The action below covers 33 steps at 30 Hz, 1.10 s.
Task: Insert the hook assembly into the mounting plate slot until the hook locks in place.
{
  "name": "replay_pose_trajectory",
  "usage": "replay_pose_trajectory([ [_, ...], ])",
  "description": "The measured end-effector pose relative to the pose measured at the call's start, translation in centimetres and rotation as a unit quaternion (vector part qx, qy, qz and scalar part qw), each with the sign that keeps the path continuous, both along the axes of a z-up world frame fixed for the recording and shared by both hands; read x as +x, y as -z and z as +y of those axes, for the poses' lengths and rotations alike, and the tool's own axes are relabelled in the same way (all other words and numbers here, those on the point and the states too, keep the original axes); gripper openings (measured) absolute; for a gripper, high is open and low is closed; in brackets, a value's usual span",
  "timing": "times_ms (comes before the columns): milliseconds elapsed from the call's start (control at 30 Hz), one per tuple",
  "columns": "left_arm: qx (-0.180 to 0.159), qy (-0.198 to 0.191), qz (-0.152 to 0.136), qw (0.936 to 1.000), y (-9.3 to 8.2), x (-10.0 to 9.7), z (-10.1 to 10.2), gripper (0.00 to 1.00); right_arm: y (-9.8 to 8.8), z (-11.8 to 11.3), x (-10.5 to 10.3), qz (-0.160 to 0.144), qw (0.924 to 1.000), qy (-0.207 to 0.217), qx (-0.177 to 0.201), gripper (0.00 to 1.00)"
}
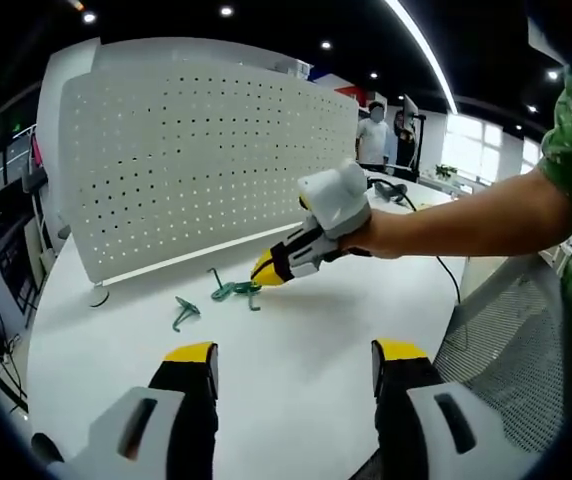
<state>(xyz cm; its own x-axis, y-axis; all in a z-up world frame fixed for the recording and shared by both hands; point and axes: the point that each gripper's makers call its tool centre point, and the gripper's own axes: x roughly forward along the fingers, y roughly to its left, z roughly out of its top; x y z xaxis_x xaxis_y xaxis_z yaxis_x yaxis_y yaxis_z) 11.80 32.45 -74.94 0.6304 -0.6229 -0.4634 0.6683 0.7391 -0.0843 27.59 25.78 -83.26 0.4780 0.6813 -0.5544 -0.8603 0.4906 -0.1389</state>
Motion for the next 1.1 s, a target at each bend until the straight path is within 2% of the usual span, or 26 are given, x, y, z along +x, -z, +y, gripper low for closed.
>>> replay_pose_trajectory([
  [100,-0.001,-0.001,-0.001,1.0,0.0,0.0,0.0,0.64,0.0,-0.5,0.2,0.001,0.9999,0.016,0.002,0.09],
  [367,-0.004,0.002,0.001,1.0,0.0,0.0,-0.1,0.64,0.6,-1.6,-0.3,0.012,0.9995,0.027,0.009,0.09],
  [767,-0.006,0.002,0.004,1.0,0.0,0.0,-0.1,0.63,2.0,-1.2,-0.4,0.026,0.999,0.035,0.011,0.07],
  [967,-0.009,0.0,0.005,0.9999,0.0,0.0,-0.1,0.63,1.9,-1.4,-0.1,0.027,0.9986,0.039,0.024,0.01],
  [1100,-0.01,0.0,0.007,0.9999,0.1,0.0,-0.1,0.63,1.7,-1.5,0.0,0.027,0.9983,0.041,0.03,0.01],
])
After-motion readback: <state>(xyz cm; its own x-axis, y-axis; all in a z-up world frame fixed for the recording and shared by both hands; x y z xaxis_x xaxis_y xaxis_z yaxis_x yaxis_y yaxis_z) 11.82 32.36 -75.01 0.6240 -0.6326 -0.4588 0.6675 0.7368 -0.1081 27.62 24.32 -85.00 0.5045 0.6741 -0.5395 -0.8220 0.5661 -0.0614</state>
